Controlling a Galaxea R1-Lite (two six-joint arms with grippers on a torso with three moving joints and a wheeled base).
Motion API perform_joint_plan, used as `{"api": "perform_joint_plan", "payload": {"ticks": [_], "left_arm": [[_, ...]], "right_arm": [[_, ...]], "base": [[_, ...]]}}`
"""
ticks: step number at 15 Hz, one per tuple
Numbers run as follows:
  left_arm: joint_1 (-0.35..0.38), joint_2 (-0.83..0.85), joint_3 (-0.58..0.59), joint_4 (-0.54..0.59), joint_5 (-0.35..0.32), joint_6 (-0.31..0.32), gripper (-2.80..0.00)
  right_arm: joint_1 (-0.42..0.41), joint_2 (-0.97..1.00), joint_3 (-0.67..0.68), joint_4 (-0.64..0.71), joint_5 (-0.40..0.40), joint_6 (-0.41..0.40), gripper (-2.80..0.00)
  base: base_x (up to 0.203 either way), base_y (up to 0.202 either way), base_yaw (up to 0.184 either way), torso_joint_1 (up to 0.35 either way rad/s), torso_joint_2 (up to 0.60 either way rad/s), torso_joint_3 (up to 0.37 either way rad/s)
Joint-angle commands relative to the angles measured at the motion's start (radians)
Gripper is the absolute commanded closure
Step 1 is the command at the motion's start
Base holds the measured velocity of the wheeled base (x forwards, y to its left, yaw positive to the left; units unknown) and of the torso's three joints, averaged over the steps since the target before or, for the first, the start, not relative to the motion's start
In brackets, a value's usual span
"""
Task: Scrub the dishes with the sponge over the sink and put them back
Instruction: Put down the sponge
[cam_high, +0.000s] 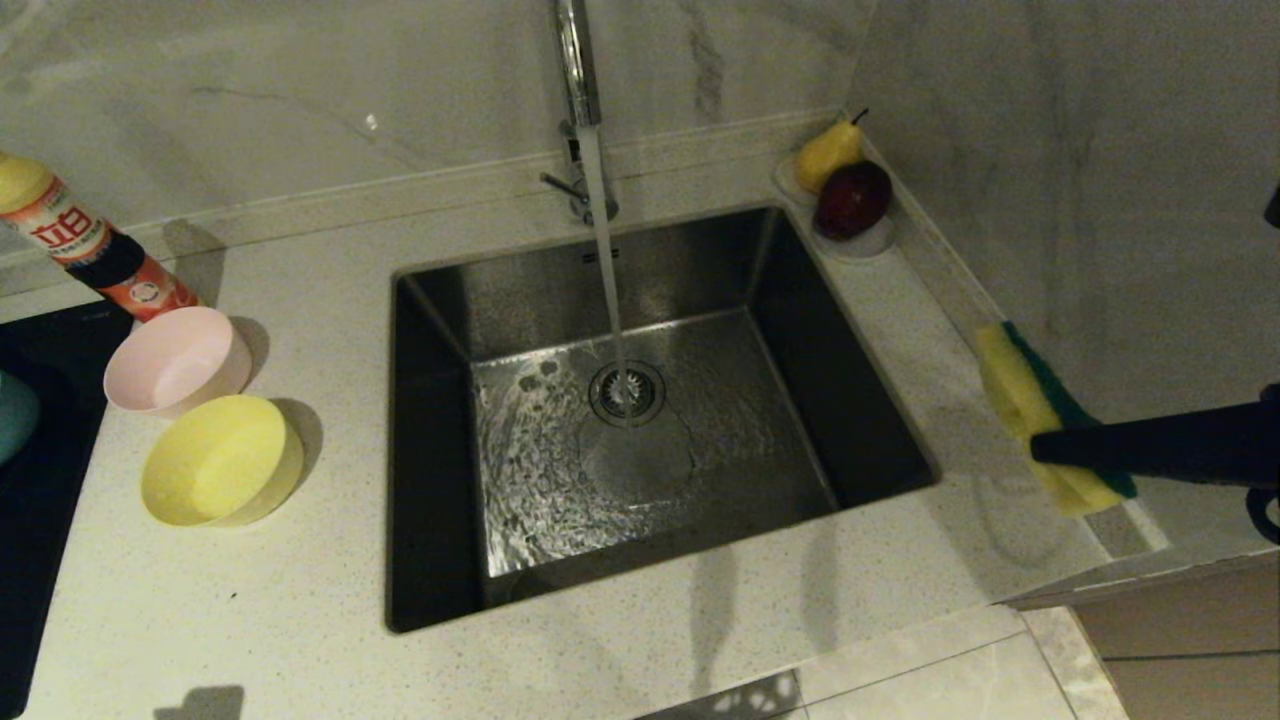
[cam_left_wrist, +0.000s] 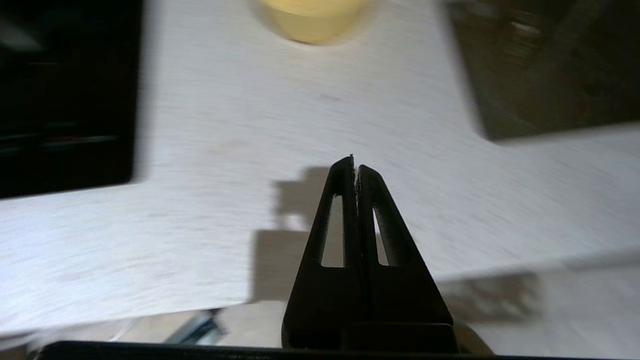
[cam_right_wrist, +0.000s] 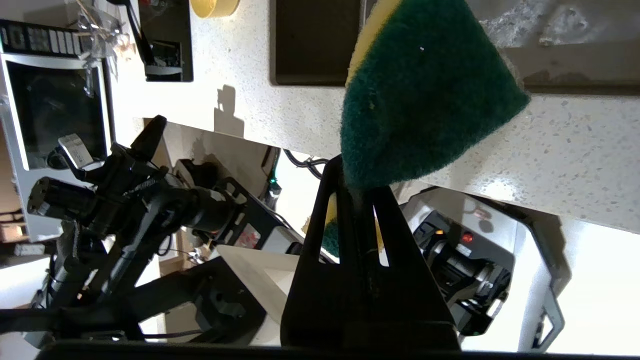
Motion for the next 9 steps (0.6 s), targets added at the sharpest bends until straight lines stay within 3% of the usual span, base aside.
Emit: {"api": "perform_joint_plan", "payload": {"ticks": [1, 3, 6, 9], "left_arm": [[0.000, -0.006, 0.041, -0.005, -0.064, 0.039, 0.00], [0.000, -0.007, 0.045, -0.012, -0.074, 0.072, 0.00], [0.000, -0.007, 0.051, -0.035, -0.071, 0.037, 0.00], [0.000, -0.007, 0.051, -0.035, -0.067, 0.017, 0.00]], "right_arm": [[0.000, -0.005, 0.004, 0.004, 0.002, -0.025, 0.00], [-0.002, -0.015, 0.006, 0.007, 0.000, -0.031, 0.00], [-0.005, -0.033, 0.031, 0.004, -0.035, -0.036, 0.00], [-0.002, -0.034, 0.049, 0.003, -0.087, -0.096, 0.00]], "base": [[0.000, 0.000, 0.000, 0.000, 0.00, 0.000], [0.000, 0.000, 0.000, 0.000, 0.00, 0.000], [0.000, 0.000, 0.000, 0.000, 0.00, 0.000], [0.000, 0.000, 0.000, 0.000, 0.00, 0.000]]}}
